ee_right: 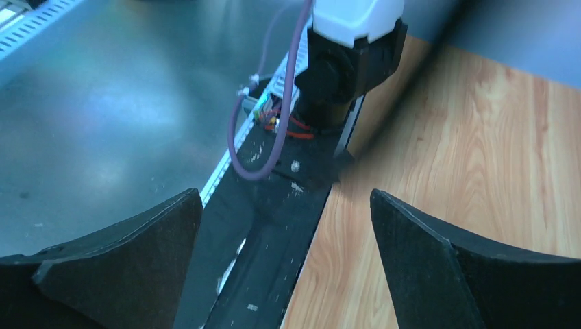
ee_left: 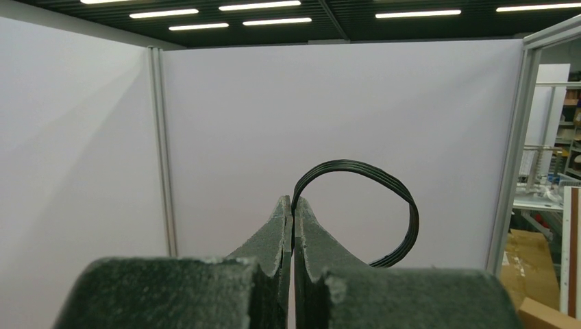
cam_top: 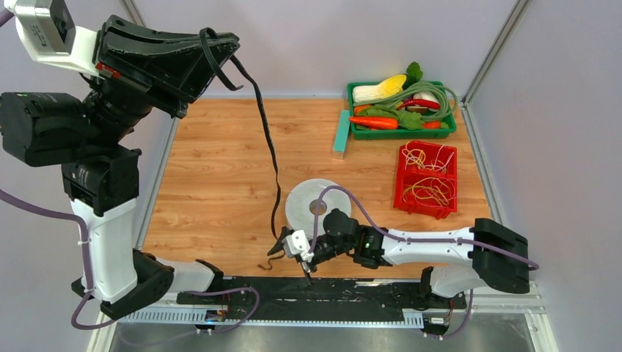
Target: Wrap the cables
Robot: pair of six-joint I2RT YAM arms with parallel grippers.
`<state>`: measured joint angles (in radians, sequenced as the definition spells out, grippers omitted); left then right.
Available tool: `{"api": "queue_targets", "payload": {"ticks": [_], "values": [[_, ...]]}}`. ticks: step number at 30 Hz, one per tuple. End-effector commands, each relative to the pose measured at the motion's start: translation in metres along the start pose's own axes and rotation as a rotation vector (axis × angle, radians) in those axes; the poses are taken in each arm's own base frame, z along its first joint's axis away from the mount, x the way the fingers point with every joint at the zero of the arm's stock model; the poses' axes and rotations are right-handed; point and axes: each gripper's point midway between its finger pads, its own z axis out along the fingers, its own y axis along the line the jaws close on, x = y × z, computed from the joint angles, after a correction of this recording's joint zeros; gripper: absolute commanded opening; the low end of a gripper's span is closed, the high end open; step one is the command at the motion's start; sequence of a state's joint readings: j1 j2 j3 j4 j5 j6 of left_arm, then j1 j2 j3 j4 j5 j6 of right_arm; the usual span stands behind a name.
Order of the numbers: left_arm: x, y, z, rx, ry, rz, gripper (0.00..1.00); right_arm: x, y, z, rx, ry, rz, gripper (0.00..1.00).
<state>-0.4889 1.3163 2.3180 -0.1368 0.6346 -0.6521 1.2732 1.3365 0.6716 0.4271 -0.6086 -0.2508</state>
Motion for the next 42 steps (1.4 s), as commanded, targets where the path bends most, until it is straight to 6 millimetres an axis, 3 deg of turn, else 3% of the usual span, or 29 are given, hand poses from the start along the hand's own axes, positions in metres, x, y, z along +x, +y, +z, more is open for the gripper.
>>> {"api": "queue_targets", "payload": {"ticks": [1, 3, 7, 9, 11, 16, 19, 25, 31, 36, 40, 42], "values": [[-0.019, -0.019, -0.006, 0.034, -0.049, 0.025, 0.00, -0.063, -0.014, 0.018, -0.033, -0.163, -0.127, 1.00], [-0.021, -0.020, -0.007, 0.035, -0.052, 0.037, 0.00, -0.070, -0.019, 0.021, -0.015, -0.182, -0.115, 0.96], [-0.023, -0.018, -0.009, 0.015, -0.063, 0.064, 0.00, -0.068, -0.025, 0.017, 0.043, -0.189, -0.062, 0.64], [-0.024, -0.015, -0.011, -0.010, -0.069, 0.081, 0.00, -0.059, -0.024, 0.013, 0.064, -0.166, -0.046, 0.41], [-0.023, -0.008, -0.012, -0.046, -0.070, 0.101, 0.00, -0.045, -0.020, 0.008, 0.069, -0.128, -0.036, 0.27], [-0.029, 0.014, -0.021, -0.179, -0.081, 0.206, 0.00, -0.015, -0.023, -0.015, 0.136, 0.003, 0.067, 0.11], [-0.035, 0.044, -0.037, -0.375, -0.086, 0.279, 0.00, 0.001, -0.032, -0.042, 0.205, 0.083, 0.136, 0.02], [-0.019, 0.125, -0.102, -0.858, 0.058, 0.485, 0.00, 0.019, -0.046, -0.122, 0.386, 0.252, 0.151, 0.00], [0.032, 0.167, -0.153, -1.036, 0.208, 0.449, 0.00, 0.025, -0.054, -0.222, 0.619, 0.494, 0.057, 0.00], [0.068, 0.206, -0.186, -1.137, 0.251, 0.325, 0.00, 0.042, -0.024, -0.287, 0.654, 0.703, 0.054, 0.00], [0.105, 0.238, -0.206, -1.114, 0.274, 0.181, 0.00, 0.052, -0.003, -0.317, 0.686, 0.788, 0.103, 0.00], [0.111, 0.251, -0.218, -1.129, 0.301, 0.205, 0.00, 0.053, 0.001, -0.327, 0.715, 0.807, 0.126, 0.00]]}}
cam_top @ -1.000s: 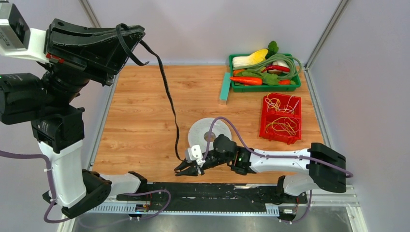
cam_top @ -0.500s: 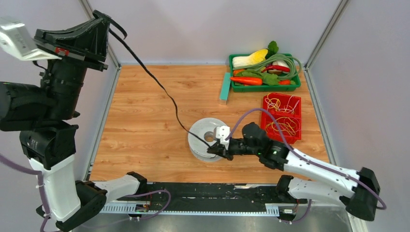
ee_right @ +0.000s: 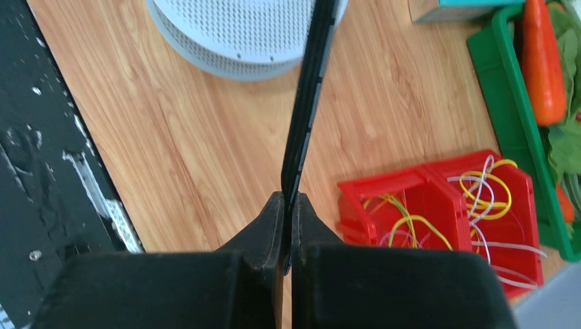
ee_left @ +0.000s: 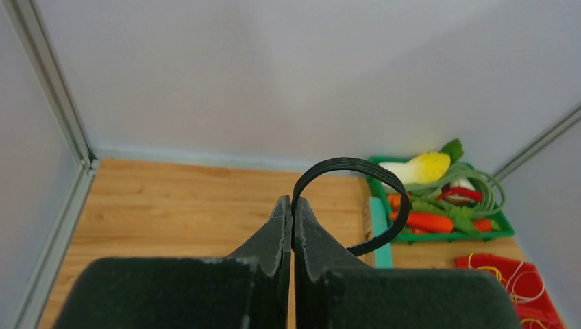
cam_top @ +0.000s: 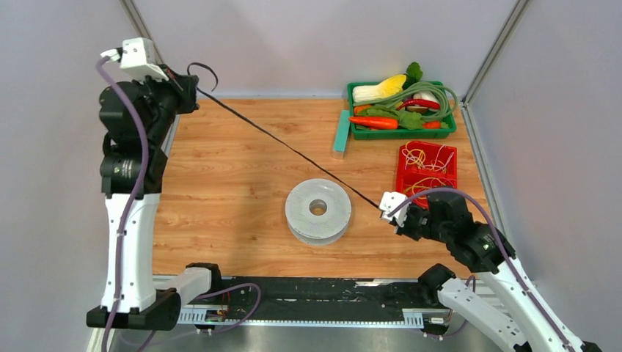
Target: Wrap the cables
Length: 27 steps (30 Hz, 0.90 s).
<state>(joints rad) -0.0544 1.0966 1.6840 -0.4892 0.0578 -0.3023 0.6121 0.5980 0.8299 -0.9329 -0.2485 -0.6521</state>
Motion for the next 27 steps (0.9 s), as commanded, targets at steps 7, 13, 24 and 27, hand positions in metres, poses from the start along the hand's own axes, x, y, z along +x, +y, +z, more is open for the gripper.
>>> {"api": "queue_targets", "payload": {"ticks": [7, 13, 24, 27], "values": [[0.036, 0.058, 0.035, -0.051, 0.048, -0.029, 0.00, 0.057, 0.004, -0.033, -0.020, 0.235, 0.068, 0.00], [0.053, 0.094, 0.039, -0.128, 0.082, 0.010, 0.00, 0.066, -0.004, -0.033, -0.038, 0.278, 0.153, 0.00], [0.091, 0.032, 0.044, 0.211, 0.194, -0.168, 0.00, 0.017, -0.010, -0.022, -0.186, 0.111, 0.366, 0.00], [0.113, -0.020, 0.024, 0.379, 0.254, -0.225, 0.00, -0.007, -0.018, -0.013, -0.251, 0.086, 0.450, 0.00]]}}
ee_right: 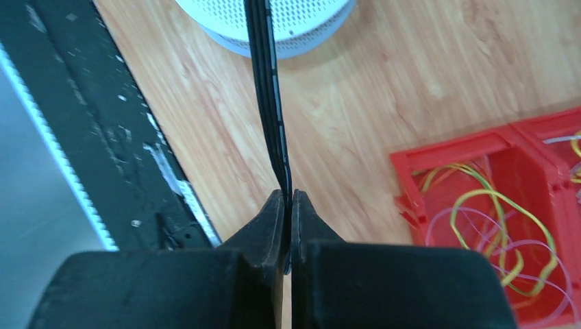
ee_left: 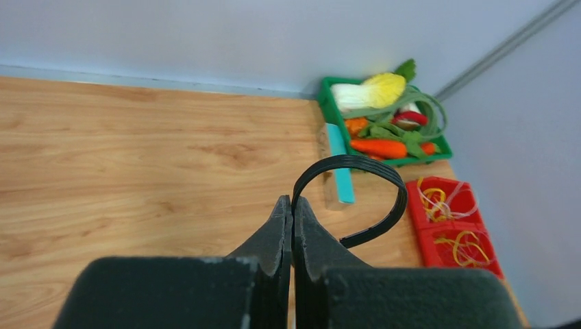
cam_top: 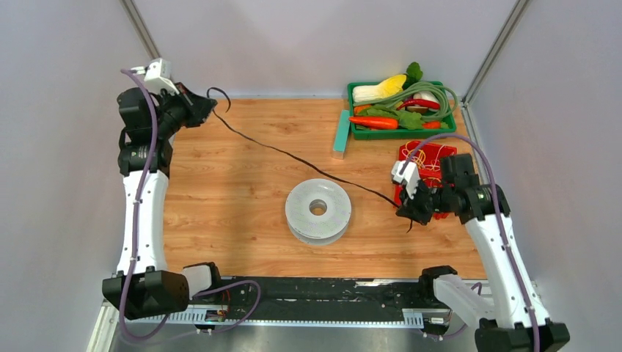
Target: Wrap the cables
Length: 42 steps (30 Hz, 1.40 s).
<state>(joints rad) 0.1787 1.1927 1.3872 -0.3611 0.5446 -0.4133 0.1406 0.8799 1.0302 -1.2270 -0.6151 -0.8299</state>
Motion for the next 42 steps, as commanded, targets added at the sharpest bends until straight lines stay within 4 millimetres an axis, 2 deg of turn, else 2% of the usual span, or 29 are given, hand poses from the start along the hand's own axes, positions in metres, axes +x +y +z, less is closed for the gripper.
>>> {"api": "queue_targets", "payload": {"ticks": [1, 3, 4, 6, 8, 10, 13, 17, 20, 22, 23, 28, 35, 40, 42], "values": [[0.012, -0.072, -0.009, 0.254, -0.015, -0.002, 0.00, -0.032, 0.010, 0.000, -0.127, -0.023, 0.171, 0.06], [0.036, -0.094, -0.015, 0.337, 0.046, -0.041, 0.00, -0.037, 0.009, 0.006, -0.178, -0.016, 0.219, 0.20], [0.051, -0.112, -0.017, 0.399, 0.086, -0.057, 0.00, -0.038, 0.011, 0.010, -0.202, -0.016, 0.237, 0.29], [0.067, -0.133, -0.024, 0.480, 0.119, -0.084, 0.00, -0.042, 0.016, 0.013, -0.242, -0.029, 0.248, 0.70], [0.080, -0.155, -0.032, 0.573, 0.158, -0.110, 0.00, -0.050, 0.021, 0.014, -0.261, -0.059, 0.231, 0.85], [0.094, -0.177, -0.040, 0.660, 0.209, -0.118, 0.00, -0.067, 0.021, 0.010, -0.237, -0.129, 0.195, 1.00], [0.110, -0.203, -0.050, 0.764, 0.249, -0.138, 0.00, -0.101, 0.021, -0.001, -0.192, -0.267, 0.151, 1.00], [0.117, -0.237, -0.062, 0.922, 0.262, -0.196, 0.00, -0.163, 0.022, -0.019, -0.147, -0.523, 0.078, 0.99], [0.116, -0.248, -0.064, 0.969, 0.281, -0.207, 0.00, -0.205, 0.030, -0.035, -0.128, -0.682, -0.010, 0.91], [0.118, -0.255, -0.067, 1.006, 0.304, -0.204, 0.00, -0.222, 0.041, -0.039, -0.147, -0.730, -0.049, 0.82], [0.119, -0.258, -0.069, 1.018, 0.312, -0.204, 0.00, -0.228, 0.048, -0.038, -0.170, -0.739, -0.062, 0.80], [0.129, -0.273, -0.081, 1.089, 0.347, -0.174, 0.00, -0.249, 0.072, -0.032, -0.262, -0.763, -0.079, 0.79], [0.144, -0.272, -0.079, 1.078, 0.380, -0.149, 0.00, -0.271, 0.095, -0.032, -0.313, -0.806, -0.099, 0.77], [0.150, -0.276, -0.081, 1.080, 0.394, -0.137, 0.00, -0.280, 0.098, -0.032, -0.319, -0.822, -0.109, 0.69], [0.153, -0.274, -0.080, 1.072, 0.403, -0.140, 0.00, -0.284, 0.101, -0.035, -0.325, -0.835, -0.117, 0.61]]}}
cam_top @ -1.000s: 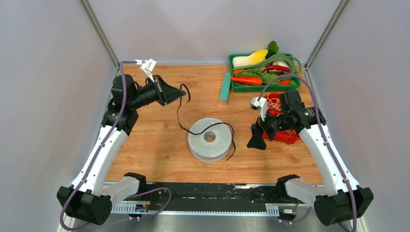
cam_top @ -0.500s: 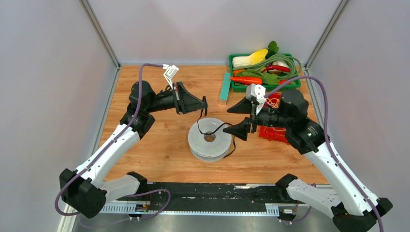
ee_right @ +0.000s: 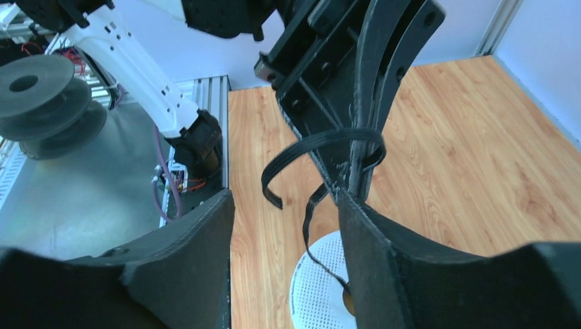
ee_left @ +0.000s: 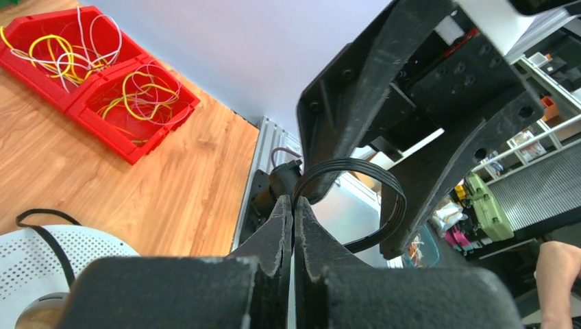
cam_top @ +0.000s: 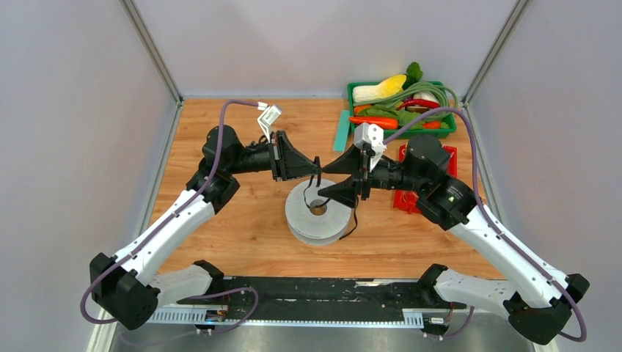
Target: Wrap the cables
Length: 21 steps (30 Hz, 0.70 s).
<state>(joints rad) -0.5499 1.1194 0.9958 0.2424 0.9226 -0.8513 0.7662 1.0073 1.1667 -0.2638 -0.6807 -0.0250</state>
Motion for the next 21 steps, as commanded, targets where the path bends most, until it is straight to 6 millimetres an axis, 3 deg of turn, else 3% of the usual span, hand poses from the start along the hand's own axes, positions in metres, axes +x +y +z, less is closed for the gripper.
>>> {"api": "queue_targets", "payload": {"ticks": [1, 5, 11, 12, 15, 17, 19, 21], "values": [[-0.007, -0.012, 0.002, 0.028, -0.004, 0.069, 0.00, -0.042, 0.003, 0.002, 0.009, -0.113, -0.069, 0.57], [-0.007, -0.012, 0.003, 0.022, -0.005, 0.075, 0.00, -0.040, -0.003, 0.007, 0.031, -0.106, -0.068, 0.42], [-0.003, -0.008, 0.000, -0.008, 0.007, 0.093, 0.00, -0.045, -0.006, 0.003, 0.059, -0.120, -0.092, 0.00], [0.000, -0.005, -0.001, -0.021, 0.017, 0.103, 0.03, -0.047, -0.007, 0.001, 0.074, -0.126, -0.095, 0.00], [0.007, 0.011, -0.008, -0.103, 0.039, 0.106, 0.25, -0.053, -0.016, -0.010, 0.154, -0.144, -0.107, 0.00], [0.008, 0.024, -0.019, -0.148, 0.030, 0.100, 0.53, -0.058, -0.025, -0.023, 0.232, -0.164, -0.119, 0.00], [0.003, 0.041, -0.034, -0.222, -0.008, 0.092, 0.67, -0.058, -0.038, -0.039, 0.328, -0.171, -0.123, 0.00], [-0.004, 0.061, -0.053, -0.308, -0.040, 0.110, 0.72, -0.055, -0.055, -0.059, 0.440, -0.167, -0.123, 0.00]]}}
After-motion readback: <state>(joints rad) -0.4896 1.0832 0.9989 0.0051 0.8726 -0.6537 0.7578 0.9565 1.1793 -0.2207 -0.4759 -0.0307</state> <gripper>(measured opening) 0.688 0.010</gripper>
